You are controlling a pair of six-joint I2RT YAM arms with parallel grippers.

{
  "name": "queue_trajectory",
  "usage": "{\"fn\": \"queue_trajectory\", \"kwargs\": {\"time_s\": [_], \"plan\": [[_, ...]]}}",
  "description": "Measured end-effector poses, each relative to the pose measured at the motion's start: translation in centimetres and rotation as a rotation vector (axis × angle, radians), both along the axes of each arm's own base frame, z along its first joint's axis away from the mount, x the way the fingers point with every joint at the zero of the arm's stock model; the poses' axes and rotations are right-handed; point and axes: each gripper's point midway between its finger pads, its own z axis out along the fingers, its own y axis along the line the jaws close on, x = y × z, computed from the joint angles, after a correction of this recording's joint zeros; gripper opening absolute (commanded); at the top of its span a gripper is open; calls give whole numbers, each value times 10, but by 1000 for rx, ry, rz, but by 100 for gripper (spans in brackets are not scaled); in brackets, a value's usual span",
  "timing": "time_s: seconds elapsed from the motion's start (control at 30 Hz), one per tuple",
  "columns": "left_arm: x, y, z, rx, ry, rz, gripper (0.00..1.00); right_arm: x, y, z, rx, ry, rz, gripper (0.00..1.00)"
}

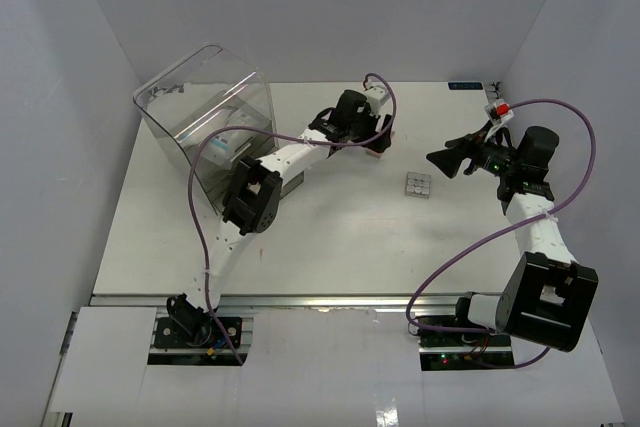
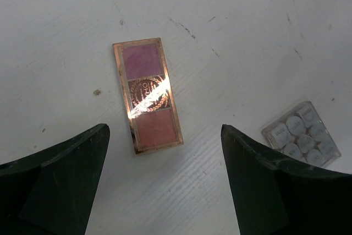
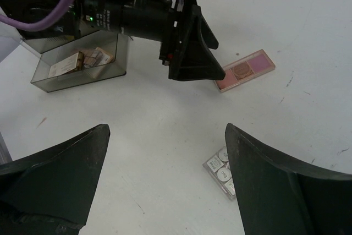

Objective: Organize the makeup

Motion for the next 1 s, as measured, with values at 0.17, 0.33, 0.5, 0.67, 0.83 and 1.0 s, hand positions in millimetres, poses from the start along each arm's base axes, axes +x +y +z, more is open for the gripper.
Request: {"fn": "queue_trajectory", "kwargs": {"time_s": [0.17,0.33,0.5,0.67,0.83,1.0], "plan": [[10,-6,-28,38,-32,20,95,-1,1,1,2,-3,8,91],[13,-7,-49,69,-39,24,92,-2,1,2,4,-7,17,90],[16,-7,-50,89,-64,40,86,-2,1,1,6,-6,21,90],[19,-4,-50,126,-99,72,74,-2,1,1,6,-6,20,90],[15,-9,-50,151,-126,76,73,-3,1,2,7,-6,22,90],[9,-16,-52,173,-147,55,68,-3,0,2,8,-6,22,90]]}}
